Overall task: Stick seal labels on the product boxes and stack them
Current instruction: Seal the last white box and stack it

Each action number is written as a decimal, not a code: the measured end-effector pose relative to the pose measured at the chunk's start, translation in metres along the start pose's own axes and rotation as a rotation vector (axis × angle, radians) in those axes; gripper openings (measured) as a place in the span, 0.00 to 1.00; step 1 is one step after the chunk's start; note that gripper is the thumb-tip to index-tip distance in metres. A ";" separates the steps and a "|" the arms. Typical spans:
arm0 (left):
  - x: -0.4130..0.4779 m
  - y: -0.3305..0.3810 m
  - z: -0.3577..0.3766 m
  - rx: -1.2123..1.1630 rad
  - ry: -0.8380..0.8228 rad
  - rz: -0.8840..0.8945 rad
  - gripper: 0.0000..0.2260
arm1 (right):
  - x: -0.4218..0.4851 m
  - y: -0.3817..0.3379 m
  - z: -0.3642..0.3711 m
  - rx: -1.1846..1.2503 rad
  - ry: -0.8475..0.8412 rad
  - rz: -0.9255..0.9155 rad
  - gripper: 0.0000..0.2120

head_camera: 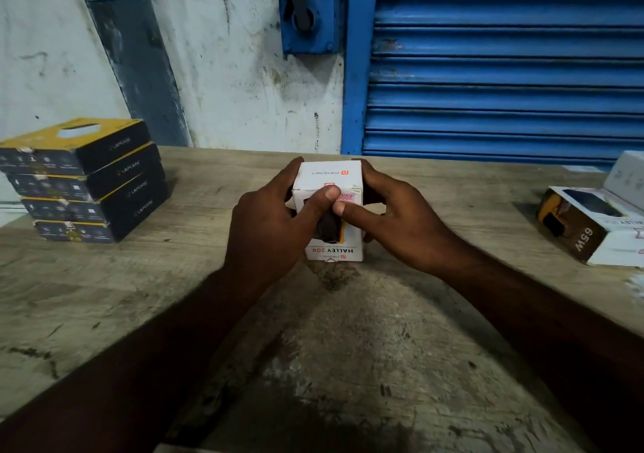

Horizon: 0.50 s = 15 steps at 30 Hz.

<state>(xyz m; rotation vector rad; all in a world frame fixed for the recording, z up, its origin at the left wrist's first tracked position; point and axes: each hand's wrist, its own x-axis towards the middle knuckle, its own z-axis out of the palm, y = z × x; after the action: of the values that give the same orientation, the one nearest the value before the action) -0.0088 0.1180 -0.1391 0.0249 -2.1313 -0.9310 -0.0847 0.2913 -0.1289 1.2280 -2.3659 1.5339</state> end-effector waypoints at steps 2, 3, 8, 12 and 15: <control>0.001 -0.001 0.000 0.023 -0.018 -0.003 0.27 | 0.000 0.002 0.000 -0.004 -0.005 0.007 0.22; 0.002 -0.002 0.000 0.045 -0.028 -0.006 0.29 | 0.001 0.003 0.000 -0.001 -0.007 0.010 0.23; 0.001 0.000 -0.002 0.146 -0.087 0.001 0.27 | 0.000 0.006 -0.003 0.038 -0.031 0.044 0.23; 0.000 0.000 -0.003 0.136 -0.125 0.031 0.28 | 0.002 0.002 -0.004 -0.007 0.007 0.061 0.19; 0.001 -0.003 -0.002 0.143 -0.155 0.016 0.33 | 0.002 -0.001 -0.002 -0.051 0.092 0.043 0.17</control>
<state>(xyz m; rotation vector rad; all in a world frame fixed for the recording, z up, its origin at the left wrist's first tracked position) -0.0089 0.1148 -0.1395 0.0078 -2.3350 -0.7918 -0.0859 0.2913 -0.1259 1.0790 -2.3724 1.4974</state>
